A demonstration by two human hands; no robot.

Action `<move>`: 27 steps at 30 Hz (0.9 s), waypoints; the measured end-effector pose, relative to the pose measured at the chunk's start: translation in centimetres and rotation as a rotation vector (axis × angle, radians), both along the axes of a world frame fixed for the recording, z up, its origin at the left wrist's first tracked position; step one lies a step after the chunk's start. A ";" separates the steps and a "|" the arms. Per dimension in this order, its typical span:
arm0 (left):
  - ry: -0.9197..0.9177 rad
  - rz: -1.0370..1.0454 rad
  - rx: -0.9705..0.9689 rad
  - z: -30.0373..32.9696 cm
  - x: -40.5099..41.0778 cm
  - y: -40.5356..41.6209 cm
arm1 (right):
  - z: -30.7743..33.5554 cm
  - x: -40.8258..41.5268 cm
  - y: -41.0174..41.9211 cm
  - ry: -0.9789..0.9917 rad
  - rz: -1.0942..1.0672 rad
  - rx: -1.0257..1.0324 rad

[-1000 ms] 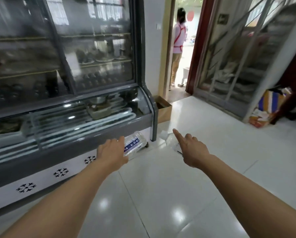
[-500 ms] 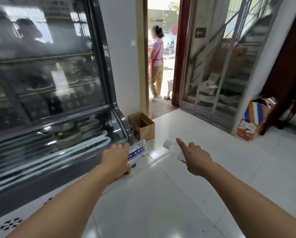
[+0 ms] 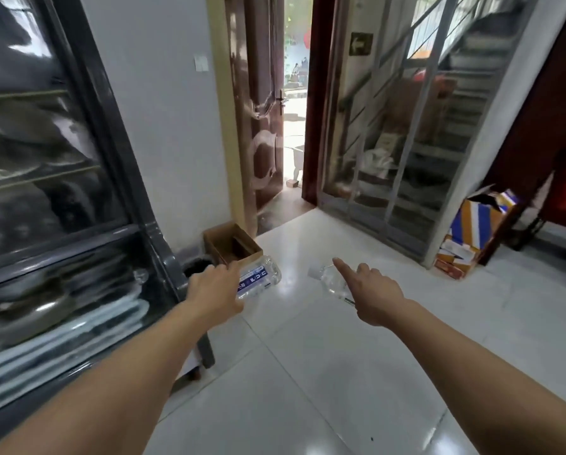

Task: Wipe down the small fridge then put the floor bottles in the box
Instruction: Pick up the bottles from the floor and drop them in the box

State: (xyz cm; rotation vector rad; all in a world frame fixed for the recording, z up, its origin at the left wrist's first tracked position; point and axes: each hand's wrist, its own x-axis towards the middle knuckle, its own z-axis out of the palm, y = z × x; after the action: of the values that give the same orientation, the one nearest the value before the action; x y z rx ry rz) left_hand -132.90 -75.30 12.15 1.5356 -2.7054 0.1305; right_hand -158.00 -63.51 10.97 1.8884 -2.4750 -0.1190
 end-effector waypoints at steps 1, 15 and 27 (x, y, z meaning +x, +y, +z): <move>0.008 -0.003 0.003 0.0 -1.4 -1.8 | 0.0 -1.5 -1.9 -0.001 0.003 0.000; -0.036 0.309 0.044 -0.8 -17.7 -24.9 | -0.2 -19.3 -32.7 0.022 0.274 0.073; -0.035 0.475 0.097 -5.9 -19.7 -46.1 | -4.3 -22.9 -56.6 0.026 0.417 0.122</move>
State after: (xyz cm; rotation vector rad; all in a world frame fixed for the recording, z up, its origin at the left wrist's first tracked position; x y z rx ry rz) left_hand -152.63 -121.39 6.22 2.1937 -2.3446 0.0347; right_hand -180.91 -120.14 6.68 2.3854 -2.0424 -0.2849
